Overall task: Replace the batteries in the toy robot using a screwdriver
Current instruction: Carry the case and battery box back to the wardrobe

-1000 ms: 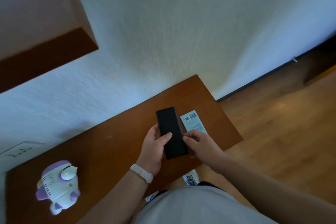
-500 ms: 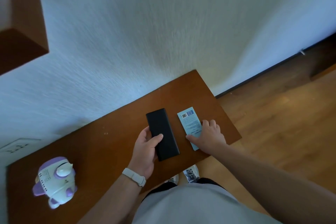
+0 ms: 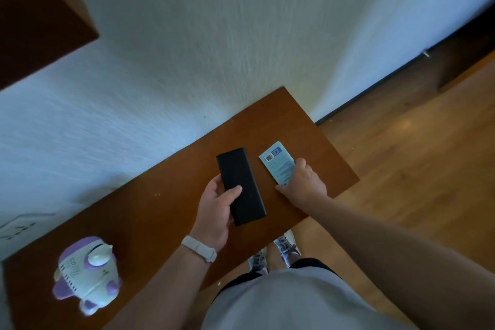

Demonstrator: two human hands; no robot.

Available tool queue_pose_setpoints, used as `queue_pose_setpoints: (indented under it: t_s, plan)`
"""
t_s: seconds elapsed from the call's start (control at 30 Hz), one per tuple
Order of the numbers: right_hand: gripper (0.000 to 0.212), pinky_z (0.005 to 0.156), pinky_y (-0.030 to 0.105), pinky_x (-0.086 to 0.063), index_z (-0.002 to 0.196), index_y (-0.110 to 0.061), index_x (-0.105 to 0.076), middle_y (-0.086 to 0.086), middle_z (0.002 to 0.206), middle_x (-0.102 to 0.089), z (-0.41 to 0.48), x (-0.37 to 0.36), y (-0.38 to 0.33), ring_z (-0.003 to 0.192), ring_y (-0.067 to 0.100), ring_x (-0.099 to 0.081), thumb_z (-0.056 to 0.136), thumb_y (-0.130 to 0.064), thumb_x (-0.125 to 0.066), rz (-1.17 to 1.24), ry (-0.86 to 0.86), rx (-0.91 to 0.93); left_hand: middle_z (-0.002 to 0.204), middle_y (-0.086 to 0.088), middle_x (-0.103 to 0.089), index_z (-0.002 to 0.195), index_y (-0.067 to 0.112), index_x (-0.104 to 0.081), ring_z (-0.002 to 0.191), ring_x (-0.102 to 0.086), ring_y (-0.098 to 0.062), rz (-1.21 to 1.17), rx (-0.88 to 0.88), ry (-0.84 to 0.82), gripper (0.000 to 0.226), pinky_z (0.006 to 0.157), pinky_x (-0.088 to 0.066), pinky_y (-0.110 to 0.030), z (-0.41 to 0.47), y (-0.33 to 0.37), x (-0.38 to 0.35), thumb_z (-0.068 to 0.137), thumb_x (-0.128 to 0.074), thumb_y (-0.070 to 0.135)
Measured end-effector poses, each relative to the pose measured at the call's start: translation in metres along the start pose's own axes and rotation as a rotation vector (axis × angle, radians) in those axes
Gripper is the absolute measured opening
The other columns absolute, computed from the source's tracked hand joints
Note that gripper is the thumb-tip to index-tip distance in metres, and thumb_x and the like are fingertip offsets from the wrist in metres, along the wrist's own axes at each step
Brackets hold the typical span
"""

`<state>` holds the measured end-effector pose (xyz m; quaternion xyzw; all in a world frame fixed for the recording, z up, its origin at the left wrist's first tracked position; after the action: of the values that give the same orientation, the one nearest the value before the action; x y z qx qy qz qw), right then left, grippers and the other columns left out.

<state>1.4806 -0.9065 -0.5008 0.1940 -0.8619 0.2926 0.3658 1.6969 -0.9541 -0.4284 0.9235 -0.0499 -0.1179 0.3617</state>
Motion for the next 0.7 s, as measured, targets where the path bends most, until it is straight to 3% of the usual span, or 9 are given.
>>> queue_pose_setpoints:
  t_s: [0.07, 0.17, 0.33, 0.47, 0.7]
  plan:
    - [0.049, 0.048, 0.022, -0.047, 0.114, -0.024, -0.040, -0.006, 0.094, -0.055, -0.002, -0.001, 0.001, 0.077, 0.008, -0.058, 0.083, -0.041, -0.074, 0.122, -0.054, -0.029, 0.114, -0.005, -0.074, 0.125, 0.026, -0.058, 0.104, -0.072, -0.025, 0.011, -0.014, -0.015, 0.036, 0.083, -0.061, -0.047, -0.002, 0.004, 0.004, 0.094, -0.064, 0.009]
    - [0.030, 0.050, 0.020, -0.052, 0.108, -0.025, -0.047, -0.006, 0.097, -0.059, -0.012, 0.003, 0.004, 0.078, 0.009, -0.063, 0.090, -0.034, -0.069, 0.345, -0.109, -0.033, 0.116, -0.005, -0.073, 0.128, 0.024, -0.057, 0.105, -0.072, -0.025, 0.022, -0.028, -0.034, 0.038, 0.082, -0.061, -0.046, -0.004, 0.008, 0.011, 0.093, -0.064, 0.011]
    - [0.027, 0.050, 0.020, -0.054, 0.109, -0.031, -0.048, -0.006, 0.101, -0.063, -0.048, 0.024, 0.005, 0.083, 0.011, -0.069, 0.092, -0.030, -0.068, 0.686, -0.083, -0.016, 0.117, -0.007, -0.072, 0.128, 0.025, -0.057, 0.106, -0.071, -0.027, 0.041, -0.044, -0.085, 0.044, 0.087, -0.060, -0.050, -0.010, 0.013, 0.013, 0.086, -0.069, 0.015]
    - [0.027, 0.067, 0.034, -0.062, 0.110, -0.033, -0.052, -0.002, 0.106, -0.069, -0.083, 0.039, 0.013, 0.086, 0.014, -0.073, 0.091, -0.026, -0.068, 0.993, -0.064, -0.016, 0.120, -0.012, -0.071, 0.129, 0.023, -0.057, 0.110, -0.069, -0.032, 0.051, -0.027, -0.148, 0.039, 0.094, -0.056, -0.057, -0.011, 0.011, 0.004, 0.093, -0.065, 0.010]
    - [0.026, 0.067, 0.032, -0.060, 0.112, -0.025, -0.055, 0.000, 0.098, -0.076, -0.140, 0.064, 0.052, 0.088, 0.021, -0.075, 0.091, -0.018, -0.069, 1.269, 0.102, -0.018, 0.119, -0.007, -0.074, 0.133, 0.022, -0.058, 0.106, -0.072, -0.027, 0.155, -0.025, -0.365, 0.039, 0.086, -0.059, -0.050, -0.013, -0.001, -0.049, 0.097, -0.062, 0.009]
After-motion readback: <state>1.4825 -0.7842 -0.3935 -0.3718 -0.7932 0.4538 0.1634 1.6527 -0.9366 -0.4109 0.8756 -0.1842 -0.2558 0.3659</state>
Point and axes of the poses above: each hand's wrist, its own z-axis towards the middle knuckle, its own x-axis out of the back of the hand, y = z × x, the point moved 6 cm from there along z, towards the middle knuckle
